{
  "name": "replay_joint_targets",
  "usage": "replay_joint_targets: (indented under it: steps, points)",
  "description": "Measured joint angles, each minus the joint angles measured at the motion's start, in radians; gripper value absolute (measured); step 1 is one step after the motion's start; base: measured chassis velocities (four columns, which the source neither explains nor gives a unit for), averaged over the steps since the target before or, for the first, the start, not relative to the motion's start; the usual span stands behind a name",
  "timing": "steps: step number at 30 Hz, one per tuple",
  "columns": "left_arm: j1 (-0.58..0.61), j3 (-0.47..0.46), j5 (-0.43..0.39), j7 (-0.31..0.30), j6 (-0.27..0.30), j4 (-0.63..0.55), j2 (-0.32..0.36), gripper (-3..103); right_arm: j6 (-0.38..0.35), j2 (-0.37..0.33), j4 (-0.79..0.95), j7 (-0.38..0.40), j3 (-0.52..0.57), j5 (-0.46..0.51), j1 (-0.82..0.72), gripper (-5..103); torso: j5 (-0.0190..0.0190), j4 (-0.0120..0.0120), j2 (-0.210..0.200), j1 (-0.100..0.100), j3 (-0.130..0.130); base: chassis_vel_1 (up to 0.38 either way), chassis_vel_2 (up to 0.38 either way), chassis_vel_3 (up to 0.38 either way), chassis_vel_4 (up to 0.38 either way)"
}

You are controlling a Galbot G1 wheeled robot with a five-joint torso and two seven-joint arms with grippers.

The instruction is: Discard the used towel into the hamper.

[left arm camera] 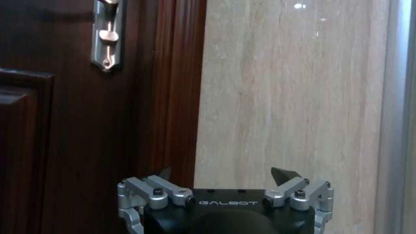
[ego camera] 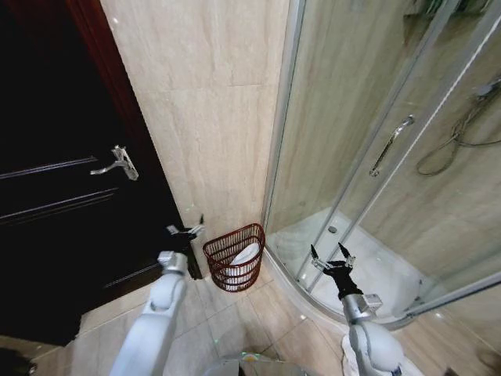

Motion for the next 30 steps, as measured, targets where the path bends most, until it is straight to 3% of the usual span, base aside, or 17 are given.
replay_joint_targets:
  steps: [10, 17, 30]
  points:
    - [0.023, -0.006, -0.009, 0.021, -0.016, -0.012, 0.029, 100, -0.019, 0.008, 0.000, 0.000, -0.005, -0.018, 0.001, 100, -0.0001, -0.0003, 0.000, 0.000, 0.000, 0.000, 0.000, 0.000, 0.000]
    - [0.024, -0.010, 0.053, 0.020, -0.024, -0.010, 0.026, 100, -0.028, 0.006, 0.005, -0.003, -0.009, -0.022, 0.001, 100, -0.0001, -0.0002, 0.000, 0.000, 0.000, 0.004, -0.007, -0.006, 0.005]
    - [0.026, -0.004, 0.057, 0.019, -0.026, -0.022, 0.027, 100, -0.027, 0.004, 0.006, -0.007, -0.012, -0.024, -0.008, 100, 0.0000, -0.0002, 0.000, 0.000, 0.000, 0.074, -0.089, -0.082, 0.081]
